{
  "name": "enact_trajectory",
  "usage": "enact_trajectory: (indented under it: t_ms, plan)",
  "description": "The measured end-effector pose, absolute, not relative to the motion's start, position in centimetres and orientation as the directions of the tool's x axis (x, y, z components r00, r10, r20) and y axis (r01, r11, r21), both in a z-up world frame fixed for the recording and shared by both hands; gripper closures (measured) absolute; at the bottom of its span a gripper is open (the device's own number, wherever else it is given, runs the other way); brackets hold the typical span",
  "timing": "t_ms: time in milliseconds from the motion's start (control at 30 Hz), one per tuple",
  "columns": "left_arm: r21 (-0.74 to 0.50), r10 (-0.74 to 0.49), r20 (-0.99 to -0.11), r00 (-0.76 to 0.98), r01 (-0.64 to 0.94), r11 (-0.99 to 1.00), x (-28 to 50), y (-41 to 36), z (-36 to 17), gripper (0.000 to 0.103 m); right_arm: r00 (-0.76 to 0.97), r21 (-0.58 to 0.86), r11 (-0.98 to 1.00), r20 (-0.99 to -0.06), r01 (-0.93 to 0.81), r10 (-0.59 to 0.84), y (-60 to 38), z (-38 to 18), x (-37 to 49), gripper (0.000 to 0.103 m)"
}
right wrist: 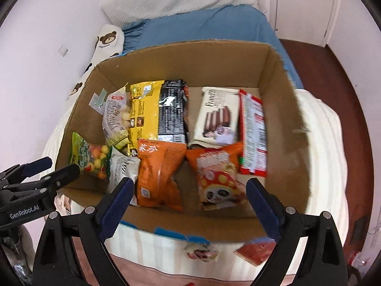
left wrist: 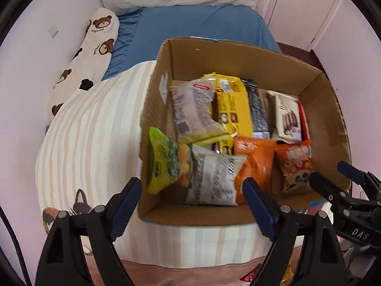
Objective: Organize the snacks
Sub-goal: 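Withdraw both open tools from the box toward the remaining snacks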
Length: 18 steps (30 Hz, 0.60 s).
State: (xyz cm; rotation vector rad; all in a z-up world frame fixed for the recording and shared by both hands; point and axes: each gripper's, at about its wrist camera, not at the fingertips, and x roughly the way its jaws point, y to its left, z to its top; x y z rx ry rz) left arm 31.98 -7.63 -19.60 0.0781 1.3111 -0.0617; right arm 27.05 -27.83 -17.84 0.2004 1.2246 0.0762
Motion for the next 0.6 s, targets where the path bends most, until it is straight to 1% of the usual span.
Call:
enact_trajectory:
  t_ms: [67,100,133,167,400,600]
  plan:
    - [0.019,-0.007,-0.963,0.270,0.094,0.995,31.0,-8.0,-19.3,0.016,0.355,0.185,0.981,-0.922,0.053,0.154,-28.3,-17.2,26.0,0.006]
    - [0.016,-0.011,-0.961,0.277,0.096,0.995,30.6,-8.2,-19.1,0.014,0.365,0.174,0.983,-0.920,0.056,0.142,-28.5,-16.8,25.5,0.005]
    - [0.019,-0.010,-0.958,0.285,0.100,0.995,30.1,-8.4,-18.9,0.006,0.377,0.161,0.985,-0.917,0.057,0.128,-28.7,-16.4,24.9,0.005]
    - [0.019,-0.012,-0.956,0.293,0.102,0.995,29.7,-8.7,-18.7,0.003,0.389,0.152,0.987,-0.914,0.057,0.118,-28.8,-16.0,24.5,0.005]
    - [0.007,-0.039,-0.924,0.381,0.117,0.993,26.4,-9.9,-15.9,0.003,0.474,0.127,0.989,-0.877,0.071,0.078,-29.9,-12.7,20.2,0.005]
    - [0.017,-0.051,-0.876,0.480,0.136,0.991,23.1,-10.8,-12.4,0.003,0.545,0.105,0.992,-0.837,0.074,0.048,-30.5,-9.7,16.5,0.005]
